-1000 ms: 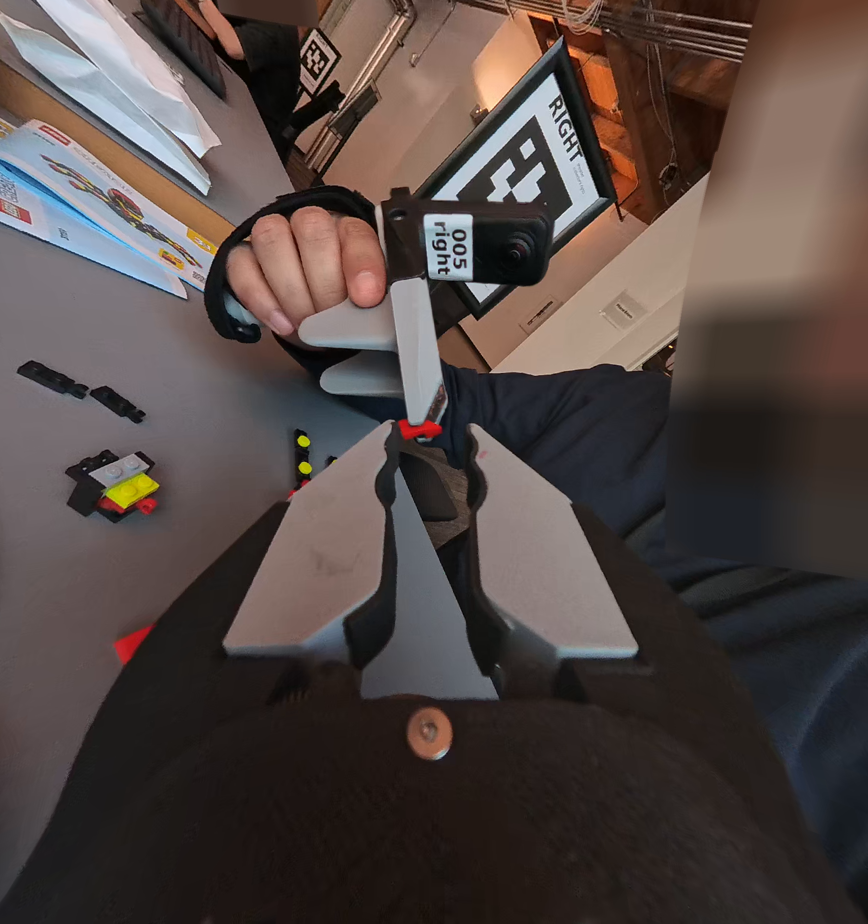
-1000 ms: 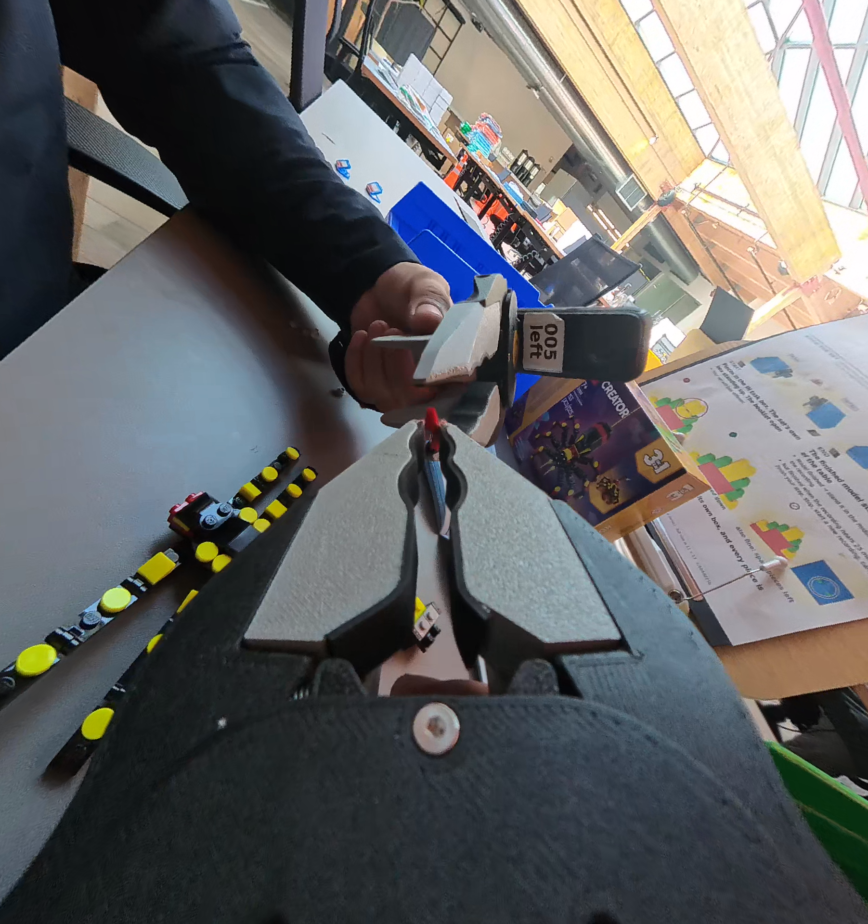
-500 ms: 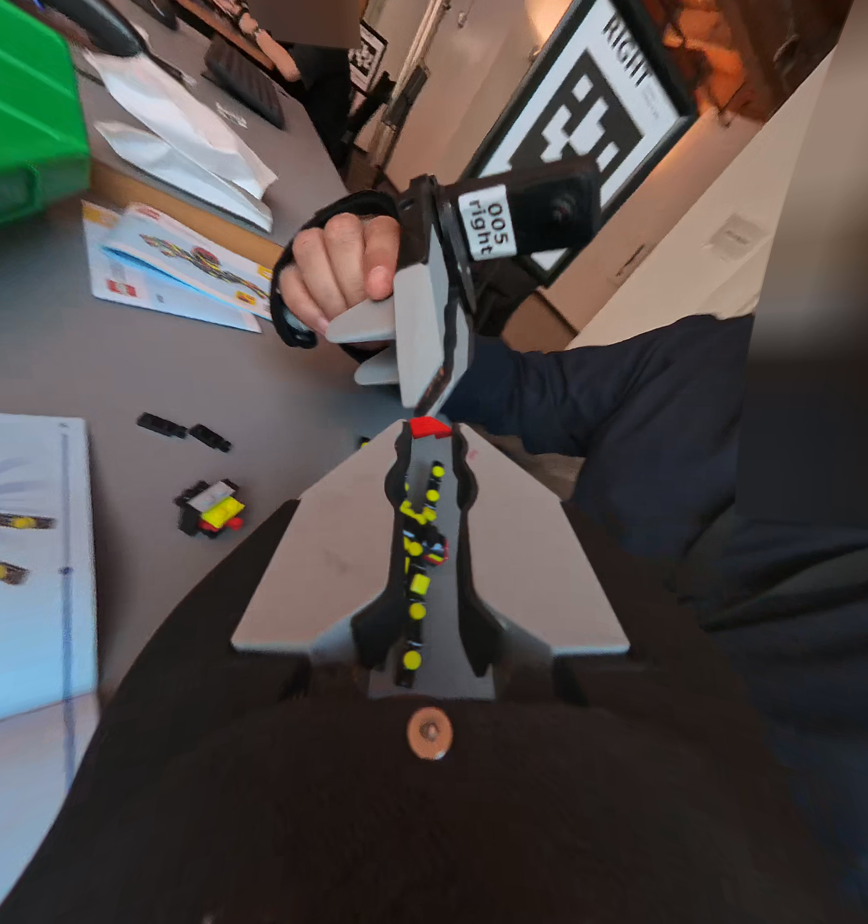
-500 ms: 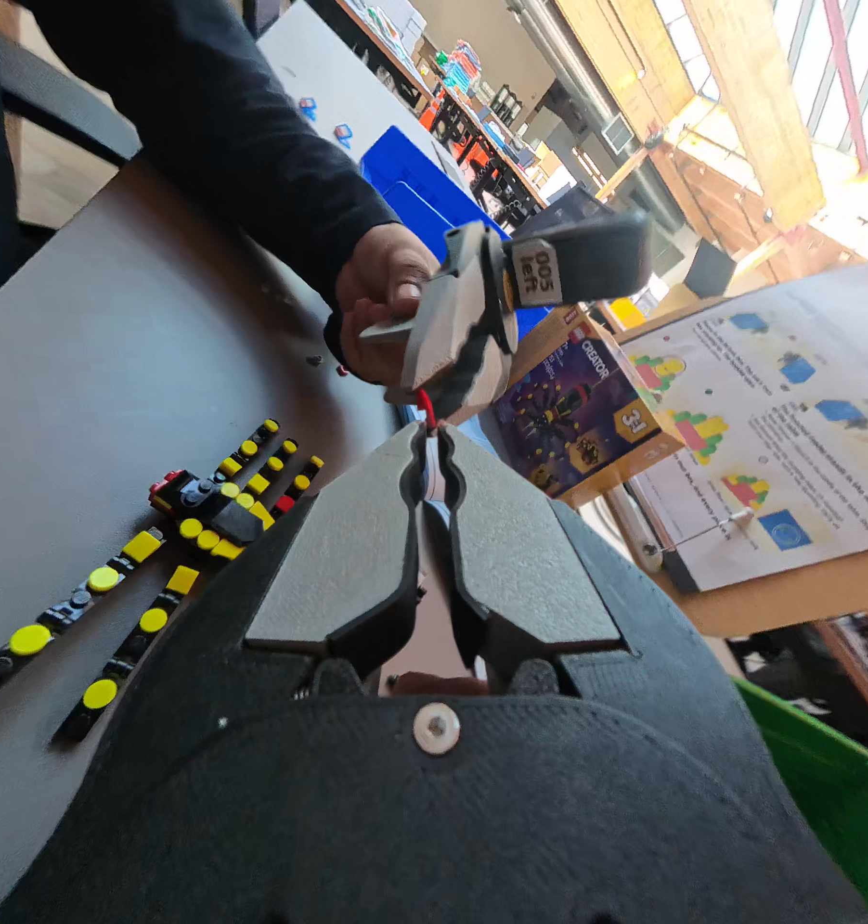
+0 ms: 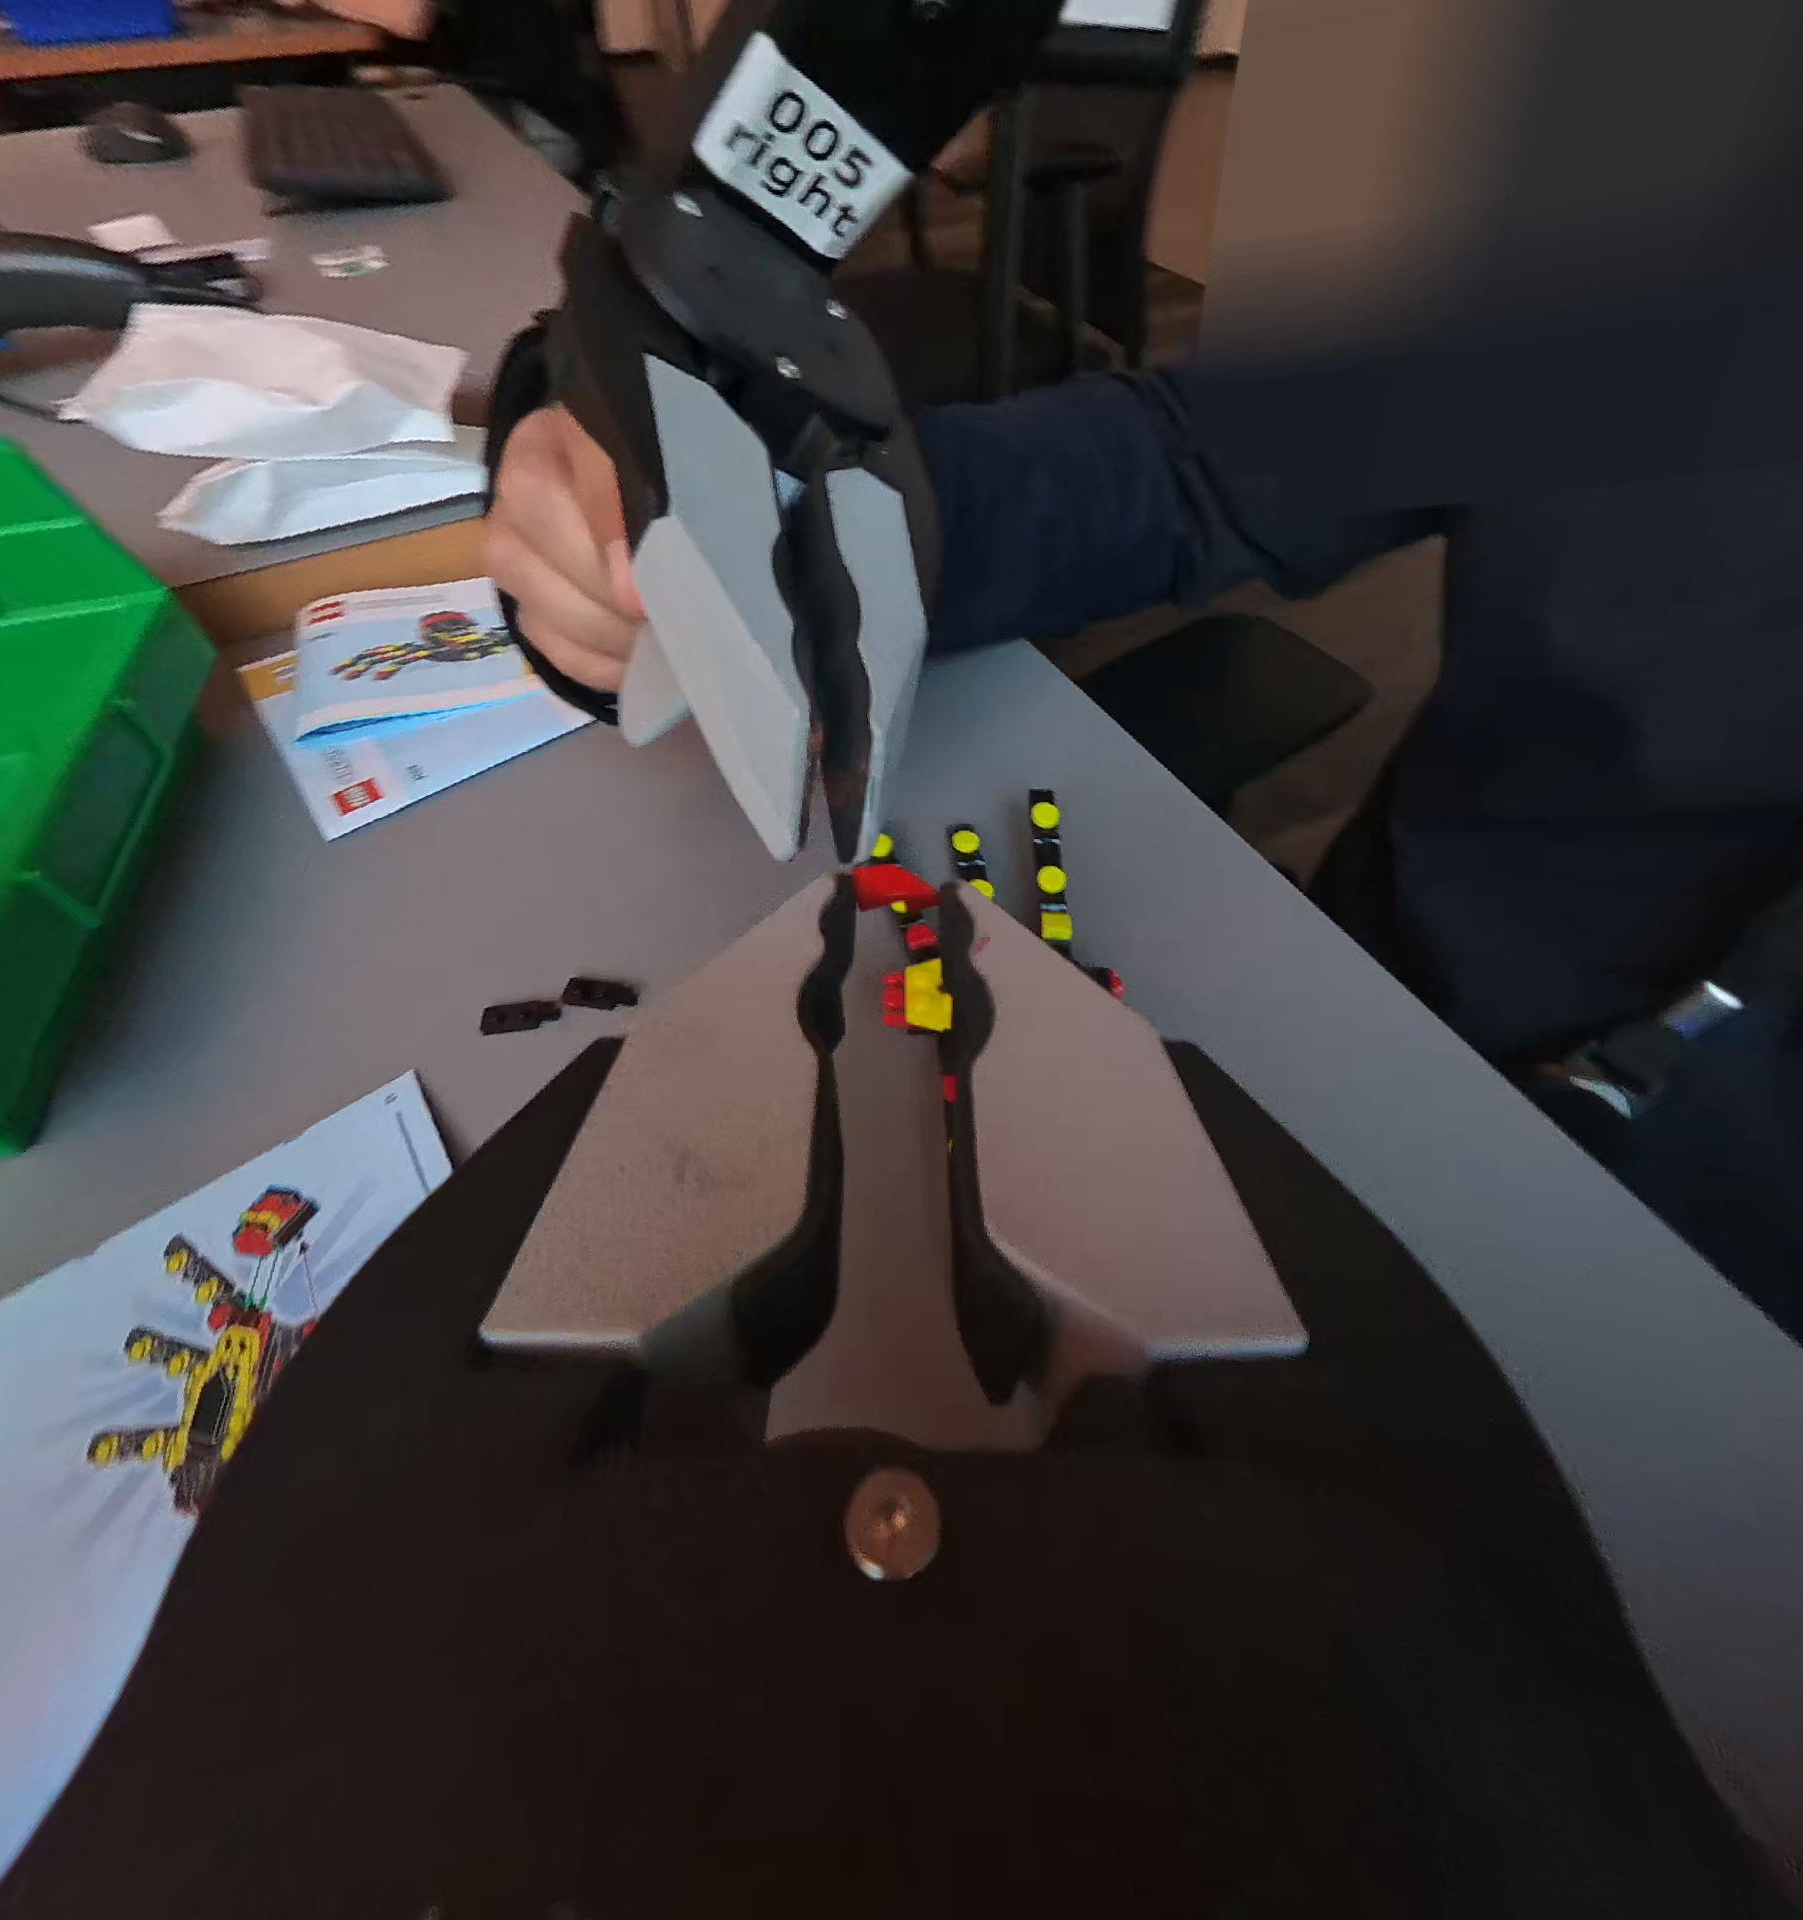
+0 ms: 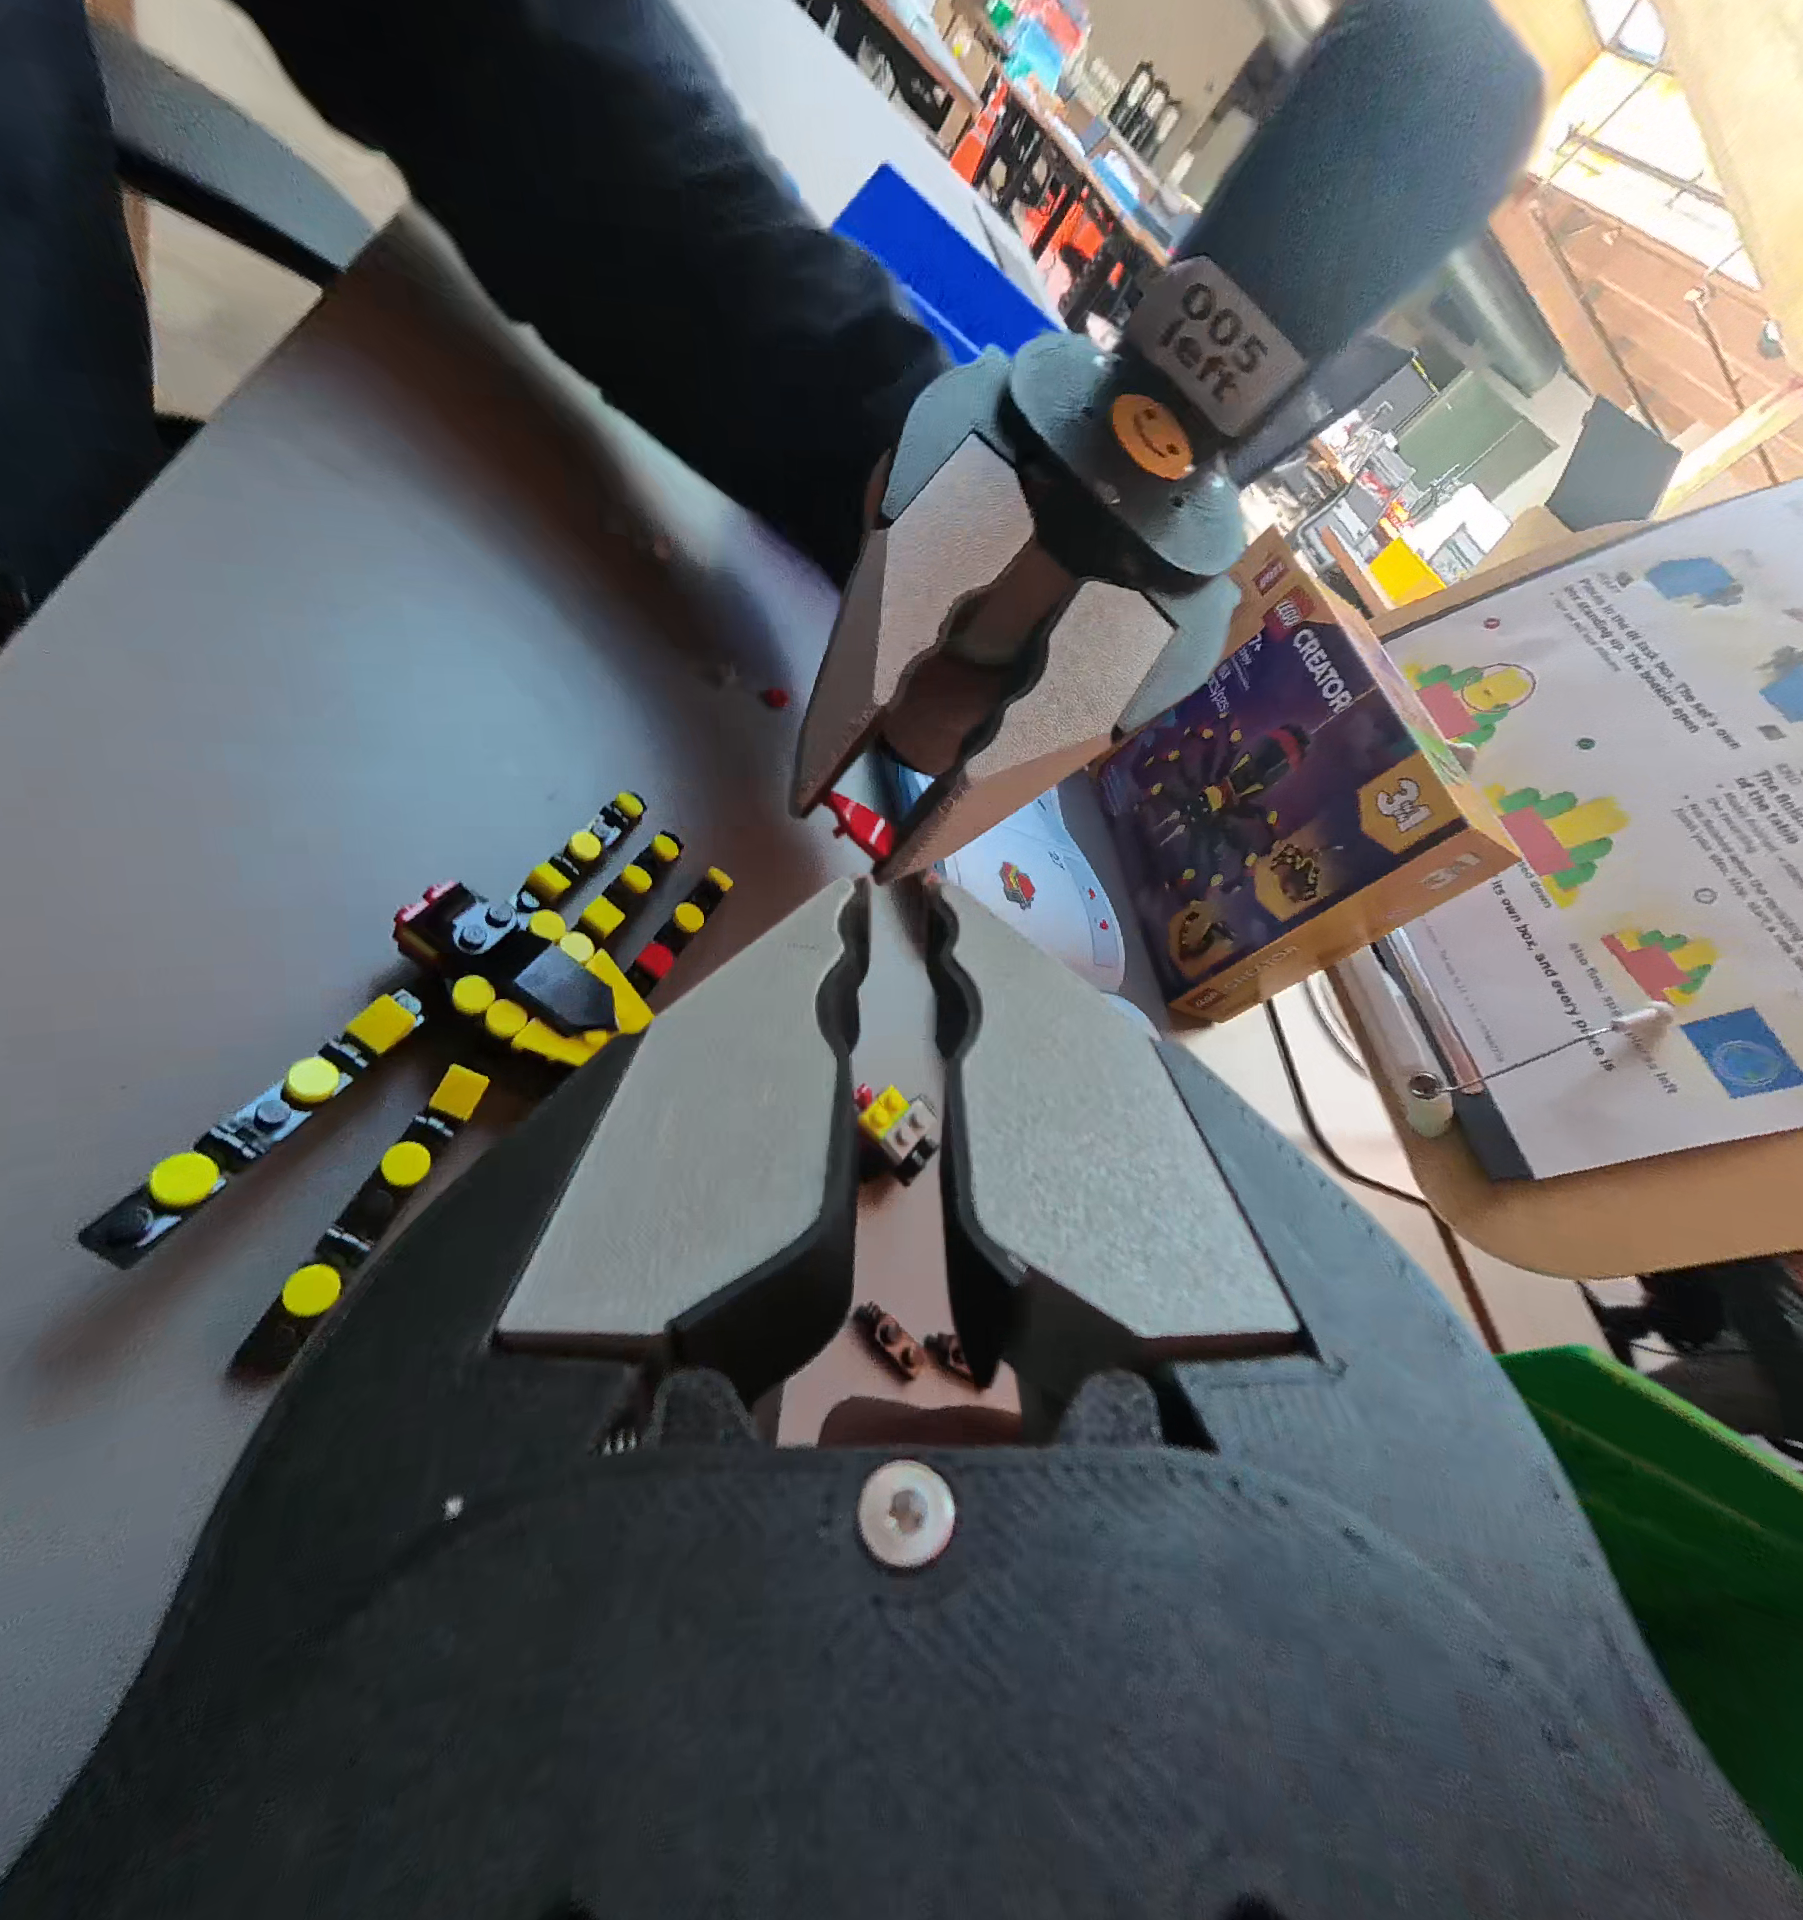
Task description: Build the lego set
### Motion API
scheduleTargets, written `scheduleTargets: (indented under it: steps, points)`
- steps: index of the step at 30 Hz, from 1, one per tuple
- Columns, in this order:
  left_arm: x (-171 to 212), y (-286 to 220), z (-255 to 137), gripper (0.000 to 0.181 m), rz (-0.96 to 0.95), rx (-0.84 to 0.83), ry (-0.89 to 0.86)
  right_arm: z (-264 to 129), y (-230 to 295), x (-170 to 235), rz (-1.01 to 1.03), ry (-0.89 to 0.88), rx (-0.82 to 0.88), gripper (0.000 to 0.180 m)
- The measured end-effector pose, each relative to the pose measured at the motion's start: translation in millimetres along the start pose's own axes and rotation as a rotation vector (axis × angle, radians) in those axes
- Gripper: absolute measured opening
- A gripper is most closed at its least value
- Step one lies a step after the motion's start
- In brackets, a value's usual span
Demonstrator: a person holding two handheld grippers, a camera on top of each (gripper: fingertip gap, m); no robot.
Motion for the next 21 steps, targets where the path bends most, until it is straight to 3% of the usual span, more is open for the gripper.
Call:
scheduleTargets:
  steps: [9,21]
  points:
    - [1.4,-2.9,15.3,0.013,0.076,0.298,0.220,1.8,15.8,-13.7,-0.219,0.127,-0.084,0.003]
    - [-2.1,-11.4,29.9,0.012,0.083,0.390,0.289,7.0,30.1,-31.9,-0.393,0.358,-0.326,0.004]
Point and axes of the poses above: each gripper's, where its closed fingertips meet, z out along the fingers, x out of its underside, y = z × x across the jaws, the point moved 6 cm from there along -z, back along the fingers, and after that the axes turned 2 degrees about -x, right-handed, at the moved point
